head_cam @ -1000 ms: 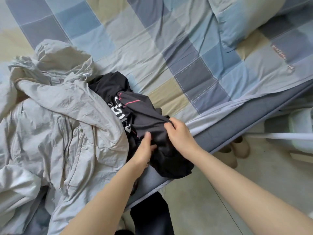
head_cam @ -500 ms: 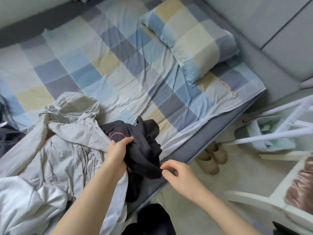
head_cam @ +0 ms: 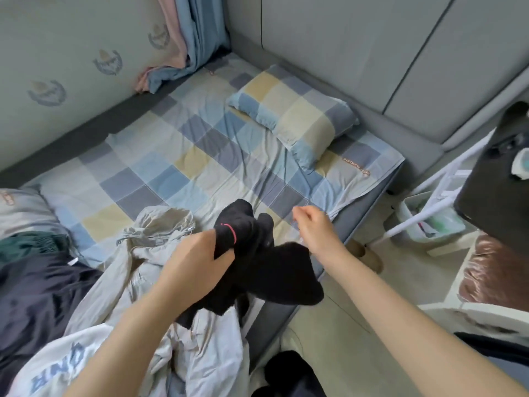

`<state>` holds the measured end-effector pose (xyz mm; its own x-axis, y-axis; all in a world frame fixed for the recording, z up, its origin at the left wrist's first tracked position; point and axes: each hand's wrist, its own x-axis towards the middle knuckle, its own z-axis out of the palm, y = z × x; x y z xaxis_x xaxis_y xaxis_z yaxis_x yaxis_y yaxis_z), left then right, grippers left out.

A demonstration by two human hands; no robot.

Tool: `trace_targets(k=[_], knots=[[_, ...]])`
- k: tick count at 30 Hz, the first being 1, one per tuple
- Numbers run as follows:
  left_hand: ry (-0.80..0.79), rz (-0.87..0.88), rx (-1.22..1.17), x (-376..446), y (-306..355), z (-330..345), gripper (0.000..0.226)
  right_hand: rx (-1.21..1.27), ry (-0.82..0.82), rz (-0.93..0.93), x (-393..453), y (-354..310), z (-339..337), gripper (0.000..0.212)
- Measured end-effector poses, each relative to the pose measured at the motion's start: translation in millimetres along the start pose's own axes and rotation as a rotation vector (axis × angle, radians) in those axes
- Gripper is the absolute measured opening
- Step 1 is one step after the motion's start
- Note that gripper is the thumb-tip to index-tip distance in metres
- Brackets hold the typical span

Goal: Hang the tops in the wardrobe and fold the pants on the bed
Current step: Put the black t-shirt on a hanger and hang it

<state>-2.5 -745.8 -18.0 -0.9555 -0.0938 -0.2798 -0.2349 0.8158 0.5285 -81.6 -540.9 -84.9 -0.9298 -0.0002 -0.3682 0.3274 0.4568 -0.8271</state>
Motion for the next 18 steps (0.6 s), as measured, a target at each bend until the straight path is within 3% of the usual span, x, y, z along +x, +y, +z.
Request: trace_targets(k=[2,5,6,8,10,12,14,15,18], knots=[[0.113,0.261,0.214,-19,4,-20,0.015,-0.039,-0.064,0.096,-2,-20,-1,0.037],[0.171,0.497,0.466,-44,9,-46,0.018,0.292,-0.393,0.659,-16,-41,20,0.05],[0.185,0.53,0.502,-50,9,-50,0.018,0.365,-0.442,0.781,-21,-41,31,0.049],[0.213,0.571,0.521,-66,6,-59,0.02,0.415,-0.399,0.871,-35,-42,48,0.022],[0.243,0.603,0.504,-75,-6,-65,0.02,0.414,-0.292,0.839,-41,-46,53,0.019],[0.258,0.6,0.48,-85,-27,-73,0.017,0.406,-0.173,0.672,-48,-55,46,0.018],[0.154,0.464,0.372,-89,-49,-74,0.019,0.389,-0.07,0.417,-55,-72,30,0.01],[0.08,0.345,0.295,-91,-57,-72,0.016,0.379,-0.026,0.296,-62,-84,20,0.021],[-0.044,0.091,0.168,-89,-69,-58,0.022,0.391,-0.034,0.07,-90,-122,-7,0.024]])
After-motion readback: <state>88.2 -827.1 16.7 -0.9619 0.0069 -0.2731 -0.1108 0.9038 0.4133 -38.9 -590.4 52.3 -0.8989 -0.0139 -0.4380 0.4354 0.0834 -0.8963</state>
